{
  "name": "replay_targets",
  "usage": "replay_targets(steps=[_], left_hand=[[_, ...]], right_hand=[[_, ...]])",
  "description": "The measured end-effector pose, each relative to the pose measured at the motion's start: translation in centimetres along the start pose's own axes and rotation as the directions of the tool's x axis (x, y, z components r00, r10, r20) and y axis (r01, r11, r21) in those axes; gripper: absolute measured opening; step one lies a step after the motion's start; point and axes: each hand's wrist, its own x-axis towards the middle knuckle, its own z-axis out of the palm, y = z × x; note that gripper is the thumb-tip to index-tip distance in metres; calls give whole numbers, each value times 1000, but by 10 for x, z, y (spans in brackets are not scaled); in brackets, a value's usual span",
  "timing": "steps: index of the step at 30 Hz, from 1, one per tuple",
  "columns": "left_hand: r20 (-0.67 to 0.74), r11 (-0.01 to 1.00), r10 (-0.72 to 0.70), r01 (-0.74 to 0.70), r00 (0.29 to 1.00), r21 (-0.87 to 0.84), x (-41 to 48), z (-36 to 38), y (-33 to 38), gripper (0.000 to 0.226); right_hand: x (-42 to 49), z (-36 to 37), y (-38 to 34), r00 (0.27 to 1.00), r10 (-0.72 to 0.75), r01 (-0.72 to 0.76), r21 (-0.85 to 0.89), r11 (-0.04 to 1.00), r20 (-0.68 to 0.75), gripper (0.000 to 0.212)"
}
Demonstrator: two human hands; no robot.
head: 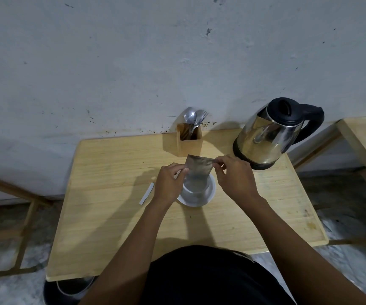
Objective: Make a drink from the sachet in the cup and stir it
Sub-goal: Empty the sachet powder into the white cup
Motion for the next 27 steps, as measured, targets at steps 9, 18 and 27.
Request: replay_targets(steps=[9, 18, 27], left_hand=[[-24, 999, -41, 41, 999, -3, -6, -3, -1, 14], [-49, 996, -73, 70, 996, -49, -8, 0, 4, 16], [-56, 993, -95, 91, 994, -80, -8, -3, 5, 14]], right_hand=[[-5, 3, -4, 996, 23, -35, 136, 990, 88, 10], [-1, 10, -2, 981, 97, -151, 348, 925, 168, 4], [-1, 9, -5, 1000, 17, -14, 188, 982, -13, 9]])
